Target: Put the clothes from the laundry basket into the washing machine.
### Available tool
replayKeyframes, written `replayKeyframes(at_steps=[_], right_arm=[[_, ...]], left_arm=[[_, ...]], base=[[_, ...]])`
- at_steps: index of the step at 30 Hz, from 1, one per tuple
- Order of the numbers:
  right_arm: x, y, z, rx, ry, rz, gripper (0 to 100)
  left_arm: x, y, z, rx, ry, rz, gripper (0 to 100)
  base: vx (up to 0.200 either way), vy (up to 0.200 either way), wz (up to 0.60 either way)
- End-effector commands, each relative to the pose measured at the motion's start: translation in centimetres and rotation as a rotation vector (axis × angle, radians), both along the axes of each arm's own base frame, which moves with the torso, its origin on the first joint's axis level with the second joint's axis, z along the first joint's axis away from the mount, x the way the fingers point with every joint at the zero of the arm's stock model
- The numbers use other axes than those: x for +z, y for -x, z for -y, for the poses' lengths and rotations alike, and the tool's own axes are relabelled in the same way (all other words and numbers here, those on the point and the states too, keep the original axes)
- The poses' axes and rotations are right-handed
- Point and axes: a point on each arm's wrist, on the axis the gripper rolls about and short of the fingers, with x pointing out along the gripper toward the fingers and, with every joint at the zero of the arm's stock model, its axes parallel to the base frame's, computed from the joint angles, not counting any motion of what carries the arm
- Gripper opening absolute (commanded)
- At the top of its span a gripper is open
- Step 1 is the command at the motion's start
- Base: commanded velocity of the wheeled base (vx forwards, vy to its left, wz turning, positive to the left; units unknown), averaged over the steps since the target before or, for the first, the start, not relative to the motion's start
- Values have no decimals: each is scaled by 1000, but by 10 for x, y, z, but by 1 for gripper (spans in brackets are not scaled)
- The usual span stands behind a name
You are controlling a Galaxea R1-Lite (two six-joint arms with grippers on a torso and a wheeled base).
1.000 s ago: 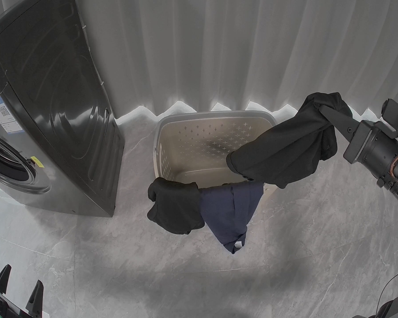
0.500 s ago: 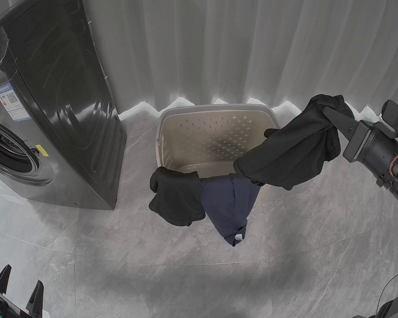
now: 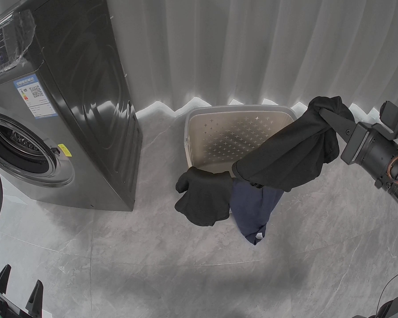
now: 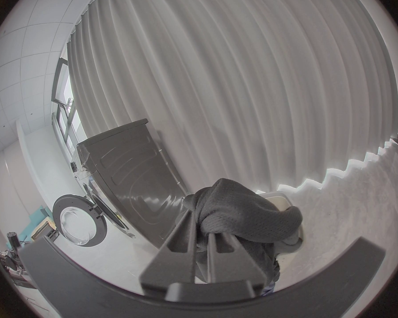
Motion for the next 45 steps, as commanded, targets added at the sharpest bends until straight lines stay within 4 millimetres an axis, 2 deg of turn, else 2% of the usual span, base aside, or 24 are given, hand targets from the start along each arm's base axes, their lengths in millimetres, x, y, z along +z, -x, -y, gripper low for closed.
replayKeyframes(at_steps=[1,42,45], right_arm=[[0,0,0,2,2,-1,0],[0,2,-3,22,0,2,0],[0,2,-3,22,0,2,0]], left_arm=[[-5,0,0,0,1,-1,100],[-5,0,0,0,1,0,100],[-5,0,0,0,1,-1,100]], base=[[0,200,0],[0,200,0],[0,0,0]])
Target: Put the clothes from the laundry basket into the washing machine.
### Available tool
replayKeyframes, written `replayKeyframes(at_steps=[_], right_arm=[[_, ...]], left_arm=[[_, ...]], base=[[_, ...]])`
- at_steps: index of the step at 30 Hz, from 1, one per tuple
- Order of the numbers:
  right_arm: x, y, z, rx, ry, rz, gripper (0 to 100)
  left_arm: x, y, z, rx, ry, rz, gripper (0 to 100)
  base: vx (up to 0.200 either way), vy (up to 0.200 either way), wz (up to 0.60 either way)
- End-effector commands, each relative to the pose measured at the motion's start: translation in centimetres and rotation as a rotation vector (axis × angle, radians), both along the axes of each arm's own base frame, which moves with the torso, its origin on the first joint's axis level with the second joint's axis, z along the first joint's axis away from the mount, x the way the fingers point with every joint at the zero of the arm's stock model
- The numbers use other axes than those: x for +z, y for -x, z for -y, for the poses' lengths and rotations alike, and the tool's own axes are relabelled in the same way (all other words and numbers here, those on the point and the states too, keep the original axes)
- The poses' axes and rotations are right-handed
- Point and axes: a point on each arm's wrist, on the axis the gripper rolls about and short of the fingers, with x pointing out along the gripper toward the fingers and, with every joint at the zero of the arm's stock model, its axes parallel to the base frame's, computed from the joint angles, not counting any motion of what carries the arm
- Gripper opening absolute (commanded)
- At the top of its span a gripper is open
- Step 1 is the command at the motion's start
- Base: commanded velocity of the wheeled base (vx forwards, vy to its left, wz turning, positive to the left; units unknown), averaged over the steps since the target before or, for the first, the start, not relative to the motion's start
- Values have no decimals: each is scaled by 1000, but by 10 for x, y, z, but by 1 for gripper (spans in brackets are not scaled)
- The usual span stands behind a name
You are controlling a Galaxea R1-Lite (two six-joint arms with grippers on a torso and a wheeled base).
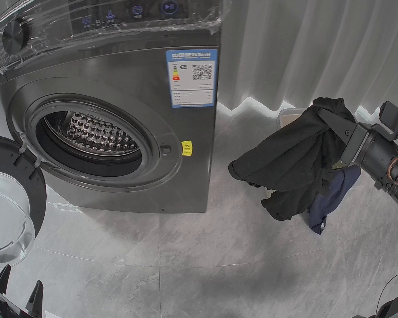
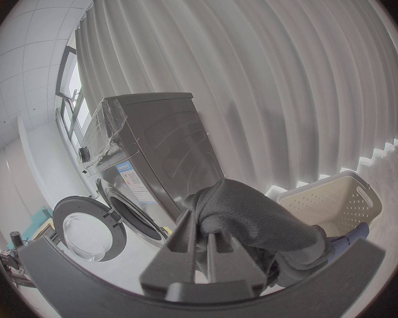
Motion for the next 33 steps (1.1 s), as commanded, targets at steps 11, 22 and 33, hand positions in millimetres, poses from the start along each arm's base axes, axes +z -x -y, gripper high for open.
replayKeyframes(at_steps=[11,22,33], right_arm=[[-4,0,0,0,8,-12,0],[-4,0,0,0,8,-12,0],[-4,0,0,0,8,-12,0]], left_arm=[[-5,0,0,0,-1,-1,100],[-5,0,0,-2,-1,-1,100],[-5,0,0,-2,-1,-3,100]], base=[[-145,0,0],[-182,0,0],[0,109,0]])
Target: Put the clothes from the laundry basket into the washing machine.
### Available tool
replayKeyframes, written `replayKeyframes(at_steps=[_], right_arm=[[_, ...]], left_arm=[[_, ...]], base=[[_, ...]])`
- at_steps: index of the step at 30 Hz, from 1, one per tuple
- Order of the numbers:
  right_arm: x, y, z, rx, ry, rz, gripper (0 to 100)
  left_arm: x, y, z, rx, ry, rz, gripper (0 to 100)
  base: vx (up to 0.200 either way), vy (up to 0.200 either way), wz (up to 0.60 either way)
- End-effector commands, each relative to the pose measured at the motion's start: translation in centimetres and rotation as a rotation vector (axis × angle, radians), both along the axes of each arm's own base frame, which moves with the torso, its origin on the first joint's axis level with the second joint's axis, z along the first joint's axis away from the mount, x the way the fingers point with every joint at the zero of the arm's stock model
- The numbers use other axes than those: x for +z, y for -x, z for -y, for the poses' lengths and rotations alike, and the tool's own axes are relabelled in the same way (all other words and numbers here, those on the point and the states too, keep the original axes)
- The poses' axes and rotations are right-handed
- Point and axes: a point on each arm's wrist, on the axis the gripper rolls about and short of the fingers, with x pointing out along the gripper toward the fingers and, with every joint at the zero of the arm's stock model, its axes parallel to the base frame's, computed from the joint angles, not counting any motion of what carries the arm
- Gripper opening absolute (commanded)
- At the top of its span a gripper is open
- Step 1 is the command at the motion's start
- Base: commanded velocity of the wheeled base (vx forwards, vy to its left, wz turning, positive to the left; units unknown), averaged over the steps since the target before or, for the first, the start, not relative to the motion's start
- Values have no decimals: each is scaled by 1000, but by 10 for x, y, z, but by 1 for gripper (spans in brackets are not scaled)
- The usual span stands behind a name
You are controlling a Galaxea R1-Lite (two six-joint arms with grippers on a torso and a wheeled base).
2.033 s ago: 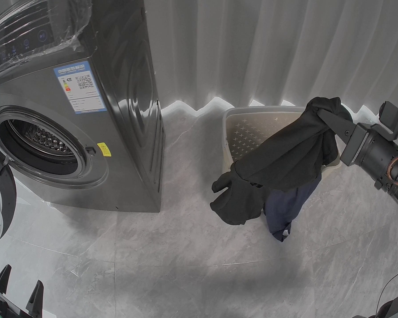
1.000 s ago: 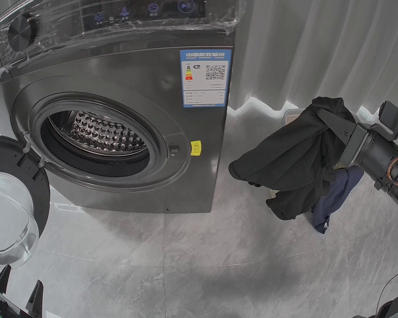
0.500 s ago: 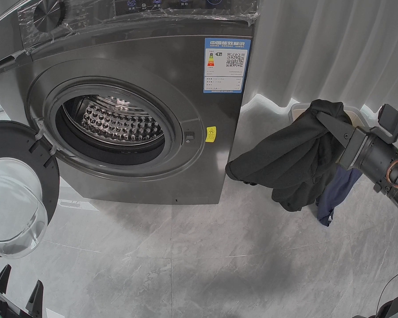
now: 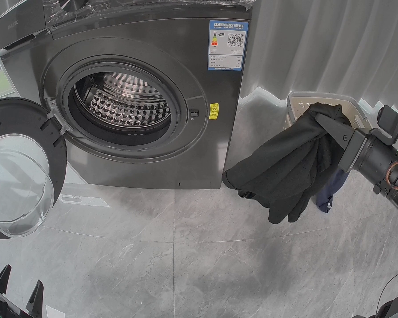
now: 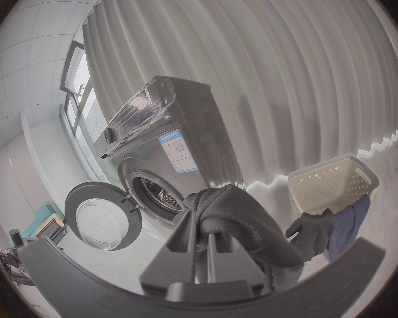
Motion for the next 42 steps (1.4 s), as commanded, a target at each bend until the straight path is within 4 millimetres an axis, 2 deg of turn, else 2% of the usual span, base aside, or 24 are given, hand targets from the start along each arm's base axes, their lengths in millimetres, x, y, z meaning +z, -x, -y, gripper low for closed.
replayKeyframes(at_steps=[1,24,36,42], right_arm=[[0,0,0,-2,-1,1,0],[0,0,1,-5,1,-2,0],[-8,3,1,11,15,-20,0],[-8,4,-10,58,17,-23,0]], left_arm=[[-4,0,0,1,0,-1,100],[-5,0,0,1,2,-1,100],[-4,0,0,9,-1,2,100],[-5,0,0,9,-7,1,100]], base=[[0,200,0],[0,200,0],[0,0,0],[0,0,0]])
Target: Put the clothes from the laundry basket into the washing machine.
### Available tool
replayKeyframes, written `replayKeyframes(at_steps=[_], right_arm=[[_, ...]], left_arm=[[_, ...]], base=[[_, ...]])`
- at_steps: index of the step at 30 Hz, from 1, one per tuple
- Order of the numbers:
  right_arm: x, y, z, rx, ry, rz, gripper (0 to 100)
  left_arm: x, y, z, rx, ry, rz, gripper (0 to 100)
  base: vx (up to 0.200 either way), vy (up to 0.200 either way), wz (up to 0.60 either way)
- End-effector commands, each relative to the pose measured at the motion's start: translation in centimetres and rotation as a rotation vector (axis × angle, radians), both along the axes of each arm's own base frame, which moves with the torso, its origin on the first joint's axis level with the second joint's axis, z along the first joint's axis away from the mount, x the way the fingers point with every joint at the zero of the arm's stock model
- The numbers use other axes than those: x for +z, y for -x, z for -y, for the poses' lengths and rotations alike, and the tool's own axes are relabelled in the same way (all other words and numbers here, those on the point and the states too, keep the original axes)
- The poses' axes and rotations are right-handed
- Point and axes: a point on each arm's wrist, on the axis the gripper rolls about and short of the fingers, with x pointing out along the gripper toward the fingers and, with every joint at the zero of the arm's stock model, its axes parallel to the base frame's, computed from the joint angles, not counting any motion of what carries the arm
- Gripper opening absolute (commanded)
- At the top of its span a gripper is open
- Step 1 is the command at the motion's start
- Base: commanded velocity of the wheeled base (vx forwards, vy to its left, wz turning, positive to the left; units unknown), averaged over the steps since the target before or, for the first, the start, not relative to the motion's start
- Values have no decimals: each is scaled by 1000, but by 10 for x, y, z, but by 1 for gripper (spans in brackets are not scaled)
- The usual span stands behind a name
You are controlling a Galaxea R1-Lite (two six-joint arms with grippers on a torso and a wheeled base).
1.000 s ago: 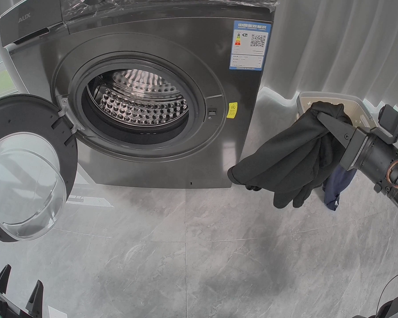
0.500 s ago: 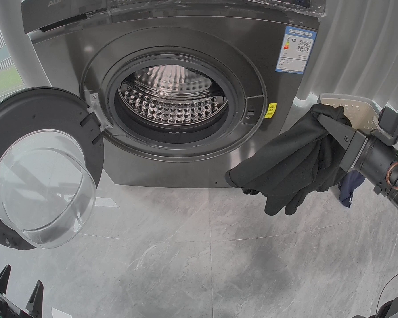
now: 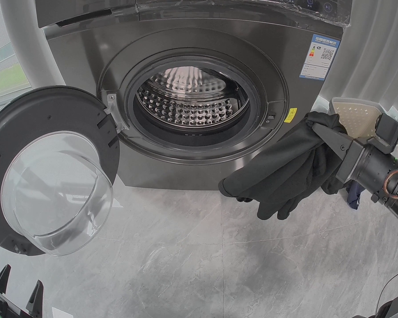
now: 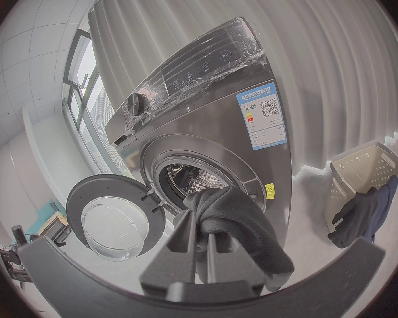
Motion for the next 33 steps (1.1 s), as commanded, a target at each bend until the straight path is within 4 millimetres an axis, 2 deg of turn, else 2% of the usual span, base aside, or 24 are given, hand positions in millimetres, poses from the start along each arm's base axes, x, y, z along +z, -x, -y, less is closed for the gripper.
replayKeyframes(at_steps=[1,6,10,14,15,16,23,24,26,28,30,31,32,33], right_arm=[[3,0,-9,33,-5,7,0],[8,6,-18,81,-16,16,0],[6,12,-26,127,-12,9,0],[2,10,-30,135,-1,-5,0],[-8,3,-39,149,0,-50,0],[-9,2,-41,150,-6,-59,0],[-1,-8,-52,181,-85,-83,0],[1,-8,-53,184,-91,-78,0],[4,-9,-55,191,-99,-73,0],[1,-10,-57,215,-96,-84,0],[0,-11,-57,222,-98,-91,0],[-1,-11,-57,231,-116,-106,0],[-1,-11,-57,231,-116,-106,0],[0,-12,-58,233,-128,-113,0]], left_arm=[[-5,0,0,0,3,1,100],[-5,0,0,4,0,2,100],[-5,0,0,9,-3,4,100],[-5,0,0,9,-7,4,100],[-5,0,0,6,-11,4,100],[-5,0,0,3,-16,4,100],[-3,0,0,11,-23,23,100],[5,2,0,11,-9,57,100],[57,15,1,-46,42,216,100],[79,7,2,-143,56,169,100],[81,3,3,-191,50,141,100],[84,-12,7,-348,49,47,100],[84,-12,7,-348,49,47,100],[87,-35,10,-457,55,-71,100]], base=[[0,0,0],[0,200,0],[0,0,0],[0,0,0],[0,0,0],[0,0,0],[0,0,0],[0,0,0],[0,0,0],[0,0,0],[0,0,0],[0,0,0],[0,0,0],[0,0,0]])
